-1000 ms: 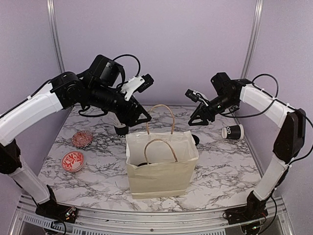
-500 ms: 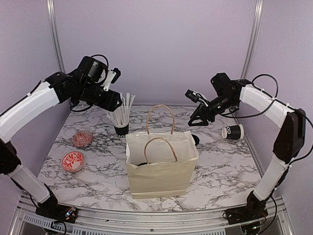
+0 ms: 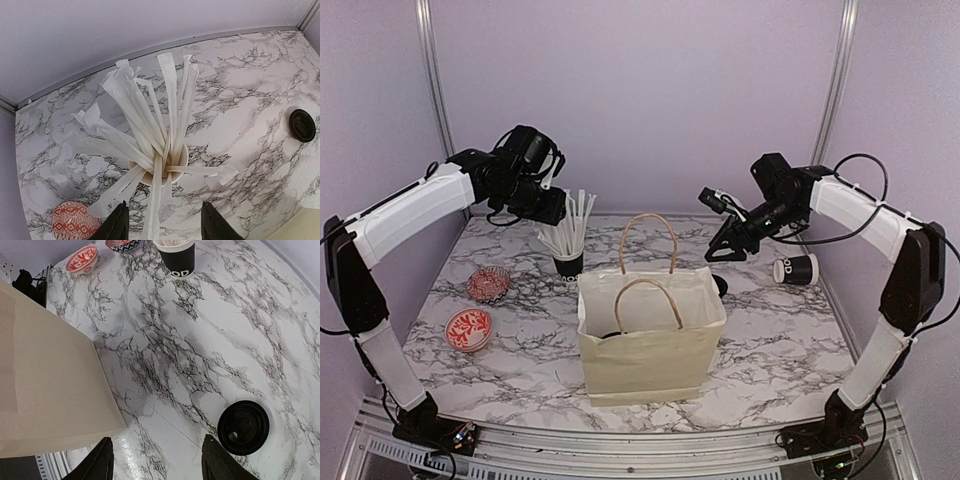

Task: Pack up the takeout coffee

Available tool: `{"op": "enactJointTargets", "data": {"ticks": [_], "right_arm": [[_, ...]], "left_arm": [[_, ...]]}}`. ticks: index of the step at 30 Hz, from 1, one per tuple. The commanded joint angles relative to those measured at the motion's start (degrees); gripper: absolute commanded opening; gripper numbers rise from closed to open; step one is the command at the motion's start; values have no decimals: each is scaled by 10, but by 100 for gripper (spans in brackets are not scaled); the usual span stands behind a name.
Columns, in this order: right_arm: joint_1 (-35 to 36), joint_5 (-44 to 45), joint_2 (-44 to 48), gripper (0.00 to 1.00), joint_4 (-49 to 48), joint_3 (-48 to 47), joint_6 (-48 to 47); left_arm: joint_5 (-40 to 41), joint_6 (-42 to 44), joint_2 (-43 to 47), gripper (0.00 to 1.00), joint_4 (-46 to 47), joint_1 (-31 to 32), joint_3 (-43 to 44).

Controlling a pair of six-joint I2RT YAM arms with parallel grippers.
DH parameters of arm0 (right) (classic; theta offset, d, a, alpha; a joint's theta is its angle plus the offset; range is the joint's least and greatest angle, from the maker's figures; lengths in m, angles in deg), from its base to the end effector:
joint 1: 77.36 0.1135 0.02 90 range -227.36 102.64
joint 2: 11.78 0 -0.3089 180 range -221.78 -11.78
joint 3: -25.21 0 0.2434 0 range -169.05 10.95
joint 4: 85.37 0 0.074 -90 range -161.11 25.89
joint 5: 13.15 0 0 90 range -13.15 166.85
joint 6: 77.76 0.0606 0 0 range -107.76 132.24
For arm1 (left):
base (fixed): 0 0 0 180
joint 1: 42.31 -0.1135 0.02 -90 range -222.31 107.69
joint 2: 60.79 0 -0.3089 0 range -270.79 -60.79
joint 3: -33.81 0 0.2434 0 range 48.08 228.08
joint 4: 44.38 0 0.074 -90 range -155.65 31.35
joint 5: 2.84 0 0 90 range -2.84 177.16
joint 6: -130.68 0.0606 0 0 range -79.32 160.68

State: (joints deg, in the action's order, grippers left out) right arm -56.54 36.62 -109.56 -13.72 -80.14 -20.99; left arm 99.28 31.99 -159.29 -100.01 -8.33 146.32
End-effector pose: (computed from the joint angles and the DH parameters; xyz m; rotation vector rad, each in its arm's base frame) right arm 0.3185 0.1630 0.3435 -1.3222 2.1289 0.8471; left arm 0.3400 -0.2138 0.3894 0.3929 2.2478 -0.1471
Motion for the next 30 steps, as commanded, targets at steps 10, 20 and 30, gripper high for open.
{"op": "enactJointTargets", "data": {"ticks": [10, 20, 30], "right_arm": [[0, -17, 13, 57, -12, -2, -9], [0, -11, 21, 56, -13, 2, -8], [0, -4, 17, 55, -11, -8, -3]], "left_arm": [[-12, 7, -28, 35, 5, -8, 13], [-3, 21, -23, 0, 5, -8, 20], [-44, 20, 84, 0, -43, 0, 73]]}}
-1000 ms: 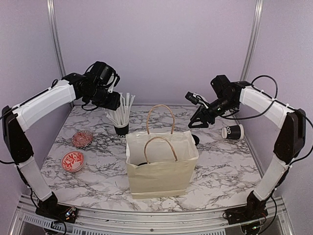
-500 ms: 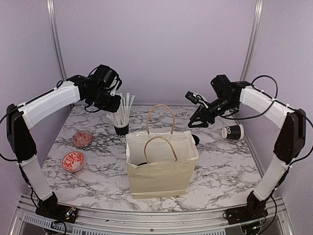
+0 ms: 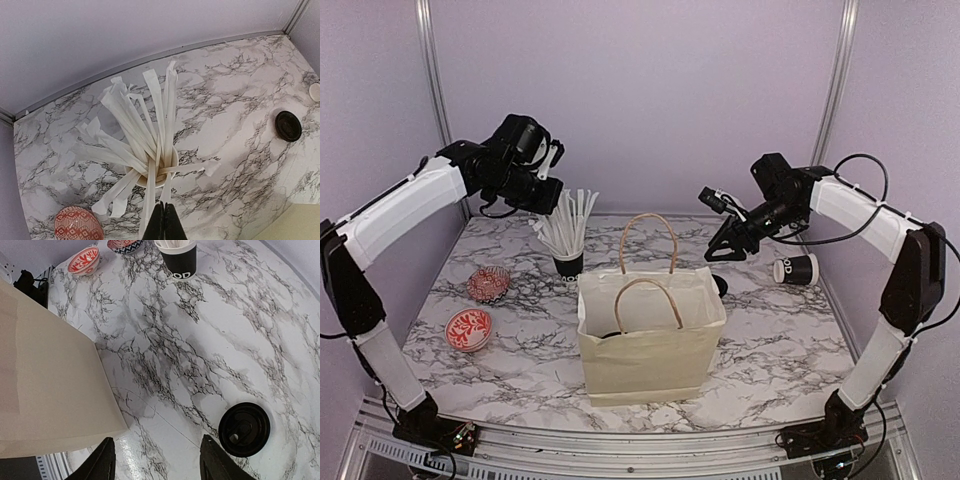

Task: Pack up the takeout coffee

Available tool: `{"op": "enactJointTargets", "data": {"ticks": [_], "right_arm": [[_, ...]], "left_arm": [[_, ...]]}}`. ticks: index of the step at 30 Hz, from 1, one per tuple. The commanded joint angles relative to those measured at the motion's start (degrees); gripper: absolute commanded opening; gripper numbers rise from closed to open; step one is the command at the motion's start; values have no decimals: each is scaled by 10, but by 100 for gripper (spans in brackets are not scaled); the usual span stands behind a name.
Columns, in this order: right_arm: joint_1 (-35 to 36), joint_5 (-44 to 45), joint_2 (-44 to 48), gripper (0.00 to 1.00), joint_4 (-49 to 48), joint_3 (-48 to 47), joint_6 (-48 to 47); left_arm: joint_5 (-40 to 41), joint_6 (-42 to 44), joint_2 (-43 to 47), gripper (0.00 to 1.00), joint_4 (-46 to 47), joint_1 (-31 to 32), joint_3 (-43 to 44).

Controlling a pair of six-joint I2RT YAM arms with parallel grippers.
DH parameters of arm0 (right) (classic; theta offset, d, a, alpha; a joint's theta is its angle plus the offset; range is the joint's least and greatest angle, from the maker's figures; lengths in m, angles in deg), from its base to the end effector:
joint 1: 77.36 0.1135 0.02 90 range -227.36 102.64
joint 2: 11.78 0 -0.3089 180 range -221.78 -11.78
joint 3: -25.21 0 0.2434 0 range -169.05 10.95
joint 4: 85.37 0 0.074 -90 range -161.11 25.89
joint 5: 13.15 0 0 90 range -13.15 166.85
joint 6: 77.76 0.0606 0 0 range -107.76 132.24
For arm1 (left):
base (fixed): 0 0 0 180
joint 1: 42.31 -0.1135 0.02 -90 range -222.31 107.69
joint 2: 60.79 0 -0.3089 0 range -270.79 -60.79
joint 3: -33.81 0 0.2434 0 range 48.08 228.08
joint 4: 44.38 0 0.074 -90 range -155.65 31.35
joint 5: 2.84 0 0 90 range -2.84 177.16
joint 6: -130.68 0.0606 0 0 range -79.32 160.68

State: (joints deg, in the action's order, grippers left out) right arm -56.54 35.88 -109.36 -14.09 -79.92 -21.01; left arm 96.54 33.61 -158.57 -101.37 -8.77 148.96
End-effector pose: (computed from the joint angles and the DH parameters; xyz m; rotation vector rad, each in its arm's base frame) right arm 0.3177 0.1633 0.3443 -1.3228 2.1156 0.8604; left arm 0.3365 -0.2112 0.4069 0.4319 2.2169 -0.1947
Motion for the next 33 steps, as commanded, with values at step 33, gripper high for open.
{"op": "enactJointTargets", "data": {"ticks": [33], "right_arm": [[-23, 66, -2, 53, 20, -7, -24]], "left_arm": [[-360, -72, 395, 0, -79, 111, 5]]}}
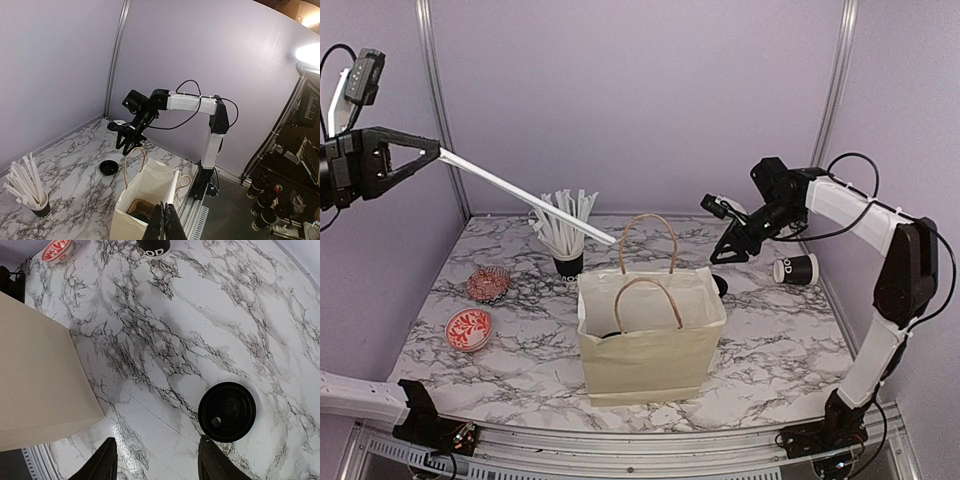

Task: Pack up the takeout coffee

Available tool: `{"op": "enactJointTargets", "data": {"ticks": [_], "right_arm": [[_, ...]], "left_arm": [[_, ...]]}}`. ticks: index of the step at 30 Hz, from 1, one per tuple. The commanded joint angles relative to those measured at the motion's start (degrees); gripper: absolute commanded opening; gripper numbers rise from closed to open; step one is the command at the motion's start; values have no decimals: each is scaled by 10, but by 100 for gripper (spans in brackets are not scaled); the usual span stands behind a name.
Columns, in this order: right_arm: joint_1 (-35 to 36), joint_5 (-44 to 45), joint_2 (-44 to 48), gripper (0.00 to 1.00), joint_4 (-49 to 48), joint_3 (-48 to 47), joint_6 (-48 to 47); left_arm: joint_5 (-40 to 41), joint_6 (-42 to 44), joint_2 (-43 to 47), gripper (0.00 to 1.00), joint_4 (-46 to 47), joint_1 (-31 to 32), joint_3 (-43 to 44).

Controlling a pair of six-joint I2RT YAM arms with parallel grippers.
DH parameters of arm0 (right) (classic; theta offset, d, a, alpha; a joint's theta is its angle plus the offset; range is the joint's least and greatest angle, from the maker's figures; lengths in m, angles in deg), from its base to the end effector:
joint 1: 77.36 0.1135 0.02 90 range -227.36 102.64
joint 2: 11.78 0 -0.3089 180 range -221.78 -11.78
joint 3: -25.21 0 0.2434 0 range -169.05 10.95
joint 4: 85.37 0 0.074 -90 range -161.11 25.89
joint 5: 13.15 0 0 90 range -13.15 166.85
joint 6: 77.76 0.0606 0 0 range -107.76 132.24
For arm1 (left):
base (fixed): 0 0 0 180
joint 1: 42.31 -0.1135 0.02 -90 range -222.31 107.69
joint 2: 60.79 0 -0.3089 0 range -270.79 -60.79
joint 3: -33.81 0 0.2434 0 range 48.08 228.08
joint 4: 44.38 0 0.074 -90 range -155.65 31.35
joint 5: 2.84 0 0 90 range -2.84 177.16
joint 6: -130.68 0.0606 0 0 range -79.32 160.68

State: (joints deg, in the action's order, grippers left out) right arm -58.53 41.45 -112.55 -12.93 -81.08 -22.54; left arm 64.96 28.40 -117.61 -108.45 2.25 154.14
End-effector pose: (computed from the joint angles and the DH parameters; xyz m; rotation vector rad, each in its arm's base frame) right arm 0.3373 0.1521 0.3269 -1.3073 2.2165 0.7388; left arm 0.0478 -0.0792 0.5886 0.7694 1.5012 -1.0662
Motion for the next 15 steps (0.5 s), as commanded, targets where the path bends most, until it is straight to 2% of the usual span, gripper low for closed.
{"op": "enactJointTargets", "data": {"ticks": [1, 8, 15], "right_arm": [[-3, 12, 36, 53, 7, 10, -10], [-3, 12, 81, 55, -4, 43, -10], [-3, -9, 102, 55, -16, 60, -8]], "left_arm": [[-43, -20, -17, 0, -7, 2, -60], [-21, -22, -40, 0, 54, 10, -162], [-23, -33, -100, 0, 140, 47, -210]]}}
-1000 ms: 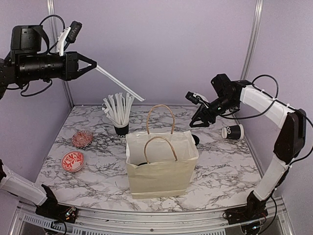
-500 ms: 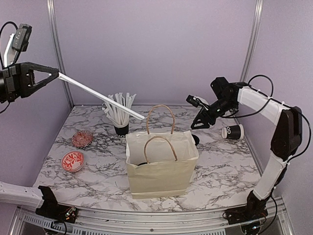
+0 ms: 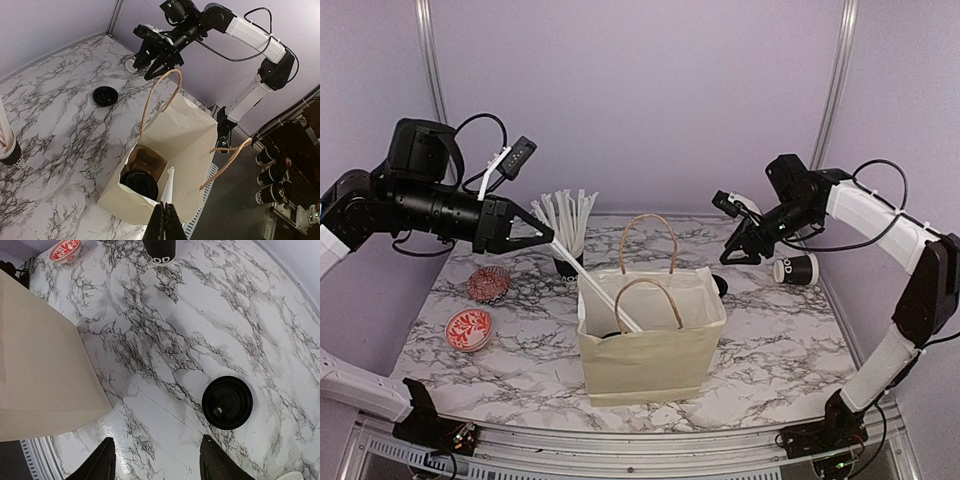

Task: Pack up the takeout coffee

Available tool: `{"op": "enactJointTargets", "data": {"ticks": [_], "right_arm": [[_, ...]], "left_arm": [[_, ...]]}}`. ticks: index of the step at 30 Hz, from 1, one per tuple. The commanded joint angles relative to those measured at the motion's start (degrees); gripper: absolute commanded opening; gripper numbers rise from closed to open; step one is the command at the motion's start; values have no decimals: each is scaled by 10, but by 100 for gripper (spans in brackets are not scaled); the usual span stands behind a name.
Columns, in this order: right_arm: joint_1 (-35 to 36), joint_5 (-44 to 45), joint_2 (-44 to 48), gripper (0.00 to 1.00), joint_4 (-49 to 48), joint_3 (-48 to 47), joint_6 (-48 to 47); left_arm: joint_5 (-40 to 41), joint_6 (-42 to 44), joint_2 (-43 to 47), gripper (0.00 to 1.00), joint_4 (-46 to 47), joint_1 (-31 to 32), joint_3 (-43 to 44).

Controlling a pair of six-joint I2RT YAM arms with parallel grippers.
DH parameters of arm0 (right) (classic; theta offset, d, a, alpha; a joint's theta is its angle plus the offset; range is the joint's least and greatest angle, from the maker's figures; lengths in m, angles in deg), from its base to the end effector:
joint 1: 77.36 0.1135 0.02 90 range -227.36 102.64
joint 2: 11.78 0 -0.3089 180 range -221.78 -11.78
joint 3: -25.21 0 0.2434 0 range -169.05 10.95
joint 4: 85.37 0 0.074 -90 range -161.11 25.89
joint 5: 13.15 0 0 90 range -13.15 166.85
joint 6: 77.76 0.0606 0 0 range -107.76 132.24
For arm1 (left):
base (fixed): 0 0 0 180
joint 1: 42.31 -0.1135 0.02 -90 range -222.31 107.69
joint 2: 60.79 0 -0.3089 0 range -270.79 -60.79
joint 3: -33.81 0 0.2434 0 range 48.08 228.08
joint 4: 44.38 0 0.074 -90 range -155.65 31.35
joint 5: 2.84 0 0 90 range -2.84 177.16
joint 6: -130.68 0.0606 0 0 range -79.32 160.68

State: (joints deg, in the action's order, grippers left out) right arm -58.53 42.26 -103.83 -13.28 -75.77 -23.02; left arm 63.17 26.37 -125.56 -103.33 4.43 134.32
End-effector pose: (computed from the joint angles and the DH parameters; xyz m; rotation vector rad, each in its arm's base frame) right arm 0.2988 0.1382 0.3494 -1.3099 2.1548 0.6893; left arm 0.1224 -0.1660 0.4841 0.8646 1.9248 -1.0822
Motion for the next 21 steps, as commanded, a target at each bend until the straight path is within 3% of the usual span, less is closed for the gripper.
{"op": "enactJointTargets", "data": {"ticks": [1, 12, 21], "right_arm": [[-3, -20, 16, 55, -13, 8, -3], [-3, -27, 29, 56, -7, -13, -1], [-4, 23, 68, 58, -30, -22, 13]], "left_arm": [[-4, -14, -32, 0, 102, 37, -14], [45, -5, -190, 1, 146, 131, 35], [115, 32, -184, 36, 110, 134, 58]]}}
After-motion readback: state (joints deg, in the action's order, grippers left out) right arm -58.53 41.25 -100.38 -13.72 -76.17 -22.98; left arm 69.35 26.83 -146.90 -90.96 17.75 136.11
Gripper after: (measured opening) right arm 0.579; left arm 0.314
